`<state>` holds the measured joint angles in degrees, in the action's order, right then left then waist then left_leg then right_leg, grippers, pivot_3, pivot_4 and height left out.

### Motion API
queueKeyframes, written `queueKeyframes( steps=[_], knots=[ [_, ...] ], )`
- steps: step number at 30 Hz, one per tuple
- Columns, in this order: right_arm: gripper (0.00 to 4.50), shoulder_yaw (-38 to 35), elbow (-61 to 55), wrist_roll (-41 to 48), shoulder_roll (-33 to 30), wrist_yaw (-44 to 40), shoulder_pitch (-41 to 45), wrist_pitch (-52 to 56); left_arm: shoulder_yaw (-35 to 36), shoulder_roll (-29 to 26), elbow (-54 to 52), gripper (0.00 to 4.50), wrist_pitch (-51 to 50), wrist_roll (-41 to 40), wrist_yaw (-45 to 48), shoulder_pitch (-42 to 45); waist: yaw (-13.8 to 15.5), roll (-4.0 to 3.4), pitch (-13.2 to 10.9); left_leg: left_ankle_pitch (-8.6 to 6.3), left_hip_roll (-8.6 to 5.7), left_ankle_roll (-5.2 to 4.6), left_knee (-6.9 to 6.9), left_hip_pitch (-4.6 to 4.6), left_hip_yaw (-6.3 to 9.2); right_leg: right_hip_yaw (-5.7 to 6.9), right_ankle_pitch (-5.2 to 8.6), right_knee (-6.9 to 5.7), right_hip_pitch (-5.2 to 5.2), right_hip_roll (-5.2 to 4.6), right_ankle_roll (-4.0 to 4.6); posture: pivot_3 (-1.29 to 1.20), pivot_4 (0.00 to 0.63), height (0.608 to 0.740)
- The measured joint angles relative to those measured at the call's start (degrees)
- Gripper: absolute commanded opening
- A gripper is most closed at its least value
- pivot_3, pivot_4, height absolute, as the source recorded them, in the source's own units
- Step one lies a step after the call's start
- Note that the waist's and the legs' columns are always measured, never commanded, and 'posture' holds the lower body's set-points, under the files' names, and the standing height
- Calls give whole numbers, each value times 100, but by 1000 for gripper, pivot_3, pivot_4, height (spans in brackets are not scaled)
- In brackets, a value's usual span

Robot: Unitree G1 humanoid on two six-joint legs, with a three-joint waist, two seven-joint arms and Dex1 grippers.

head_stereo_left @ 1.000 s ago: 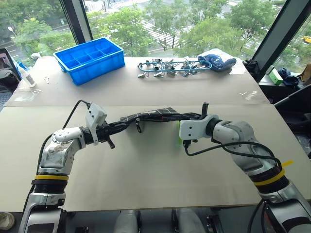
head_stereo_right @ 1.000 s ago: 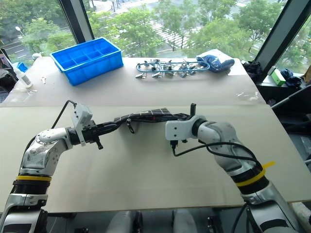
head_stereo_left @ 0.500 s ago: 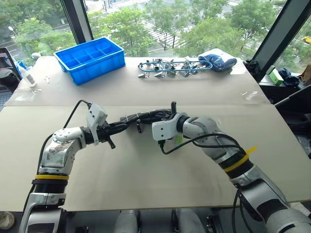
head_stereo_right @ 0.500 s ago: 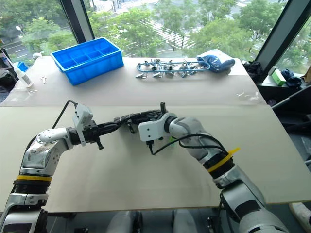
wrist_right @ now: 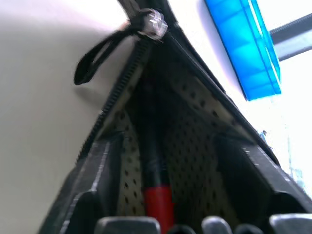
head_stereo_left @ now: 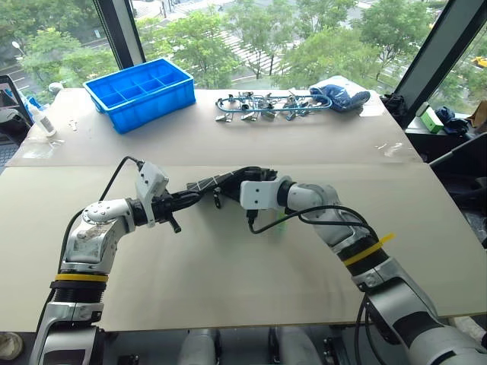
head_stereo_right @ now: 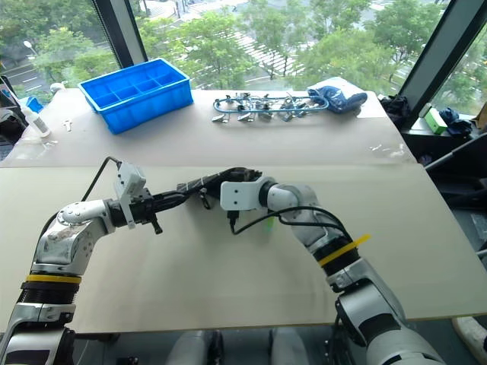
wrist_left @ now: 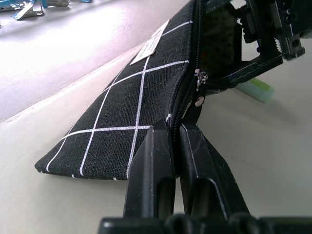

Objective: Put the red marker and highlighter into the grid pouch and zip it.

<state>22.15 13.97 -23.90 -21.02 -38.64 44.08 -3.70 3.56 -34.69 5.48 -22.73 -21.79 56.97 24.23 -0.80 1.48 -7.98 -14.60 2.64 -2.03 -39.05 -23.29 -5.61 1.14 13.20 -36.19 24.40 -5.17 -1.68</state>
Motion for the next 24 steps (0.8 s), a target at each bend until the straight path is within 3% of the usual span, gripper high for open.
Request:
queueKeyframes(
  steps=[5,10,12,21,24],
  knots=[
    [3393,-809,-592,1173,-397,-733,16,582,1,7,-12,0,-3,-22,-1,1,11,0,0,-4,0,-7,0,-2,4,2,-1,0,-2,-1,-1,0,150,740],
    [3393,-1635,-1763,2943,-767,-1746,-215,2762,-3,12,-33,0,-8,-49,3,-5,16,0,0,-14,6,-24,1,1,25,4,-1,-1,-8,0,1,0,150,740],
    [3393,-1785,-2087,3325,-914,-1800,-438,3567,-2,10,-37,0,-9,-57,2,-8,21,0,0,-16,3,-27,0,1,29,4,-1,0,-8,-3,1,0,150,740],
    [3393,-2063,-3053,3355,-1100,-217,-923,6670,0,1,-156,0,-94,-80,-9,-160,17,0,0,-16,0,-27,3,2,28,-4,-1,3,1,-3,1,0,150,740],
    [3393,-1966,-3431,3359,-873,292,-1184,7750,2,-18,-158,0,-105,-79,-11,-214,14,0,0,-16,-2,-27,1,0,28,-7,-1,4,3,-5,1,0,150,740]
  ],
)
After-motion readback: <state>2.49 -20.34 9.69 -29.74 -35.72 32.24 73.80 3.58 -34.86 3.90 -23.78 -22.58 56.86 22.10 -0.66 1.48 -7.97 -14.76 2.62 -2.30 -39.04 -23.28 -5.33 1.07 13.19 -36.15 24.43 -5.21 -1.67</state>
